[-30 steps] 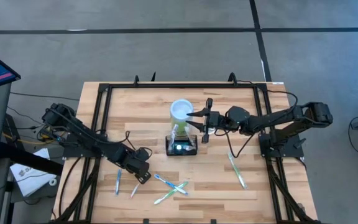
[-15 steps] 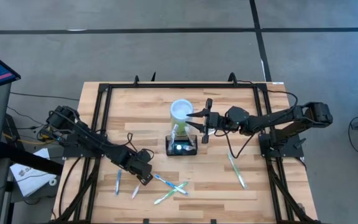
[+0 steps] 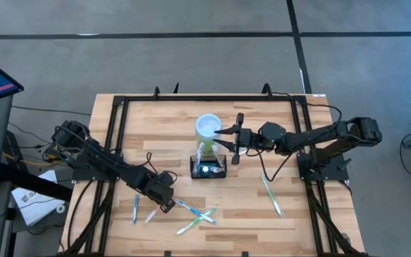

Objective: Pick & Place toothbrushing station
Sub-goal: Put the bottom orange toothbrush into the wire organizer

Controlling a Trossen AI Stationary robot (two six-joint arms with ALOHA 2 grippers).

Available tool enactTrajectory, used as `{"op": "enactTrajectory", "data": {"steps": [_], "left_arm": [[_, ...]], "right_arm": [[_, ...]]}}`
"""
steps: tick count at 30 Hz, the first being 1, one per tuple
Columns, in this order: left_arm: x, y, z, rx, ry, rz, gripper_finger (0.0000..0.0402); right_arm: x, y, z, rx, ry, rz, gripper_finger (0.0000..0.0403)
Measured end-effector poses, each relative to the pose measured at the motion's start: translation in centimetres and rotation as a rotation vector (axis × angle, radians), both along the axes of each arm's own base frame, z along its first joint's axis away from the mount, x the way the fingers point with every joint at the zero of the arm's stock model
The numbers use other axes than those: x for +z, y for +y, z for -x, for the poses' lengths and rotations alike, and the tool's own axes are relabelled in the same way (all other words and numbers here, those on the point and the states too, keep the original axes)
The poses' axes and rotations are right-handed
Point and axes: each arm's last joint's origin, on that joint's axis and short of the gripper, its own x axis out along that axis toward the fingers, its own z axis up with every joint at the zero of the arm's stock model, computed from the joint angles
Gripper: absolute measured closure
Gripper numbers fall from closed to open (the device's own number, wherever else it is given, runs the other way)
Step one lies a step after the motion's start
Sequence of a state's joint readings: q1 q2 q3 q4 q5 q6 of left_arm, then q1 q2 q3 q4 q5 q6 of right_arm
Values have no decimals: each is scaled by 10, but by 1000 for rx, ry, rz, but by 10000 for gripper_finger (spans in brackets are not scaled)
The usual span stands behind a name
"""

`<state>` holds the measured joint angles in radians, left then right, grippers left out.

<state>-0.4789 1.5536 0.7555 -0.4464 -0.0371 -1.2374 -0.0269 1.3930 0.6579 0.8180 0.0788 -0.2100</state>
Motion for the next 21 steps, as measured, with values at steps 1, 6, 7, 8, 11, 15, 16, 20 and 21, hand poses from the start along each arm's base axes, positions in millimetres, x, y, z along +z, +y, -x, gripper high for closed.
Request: {"op": "enactTrajectory", "data": {"steps": [1, 6, 7, 8, 11, 15, 16, 20, 21], "left_arm": [[3, 0, 0, -1, -18, 2, 401], [24, 4, 4, 1, -130, -39, 401], [30, 5, 5, 4, -163, -49, 401], [36, 6, 7, 0, -193, -68, 401], [53, 9, 12, 3, -302, -124, 401], [74, 14, 19, -6, -432, -209, 401], [78, 15, 21, -11, -459, -227, 401], [96, 20, 24, -43, -586, -305, 401], [101, 20, 23, -54, -627, -331, 401]], "right_arm": [[0, 0, 0, 0, 1, 0, 284], [-1, 0, 0, -1, 12, -1, 284], [-1, 0, 0, -1, 15, 0, 284], [-2, 0, 0, -1, 17, 0, 284], [-2, 0, 0, -1, 21, -1, 284], [-2, 0, 0, -1, 21, -1, 284], [-2, 0, 0, -1, 21, -1, 284], [-2, 0, 0, 2, 14, -29, 284], [-2, 0, 0, 3, 14, -34, 284]]}}
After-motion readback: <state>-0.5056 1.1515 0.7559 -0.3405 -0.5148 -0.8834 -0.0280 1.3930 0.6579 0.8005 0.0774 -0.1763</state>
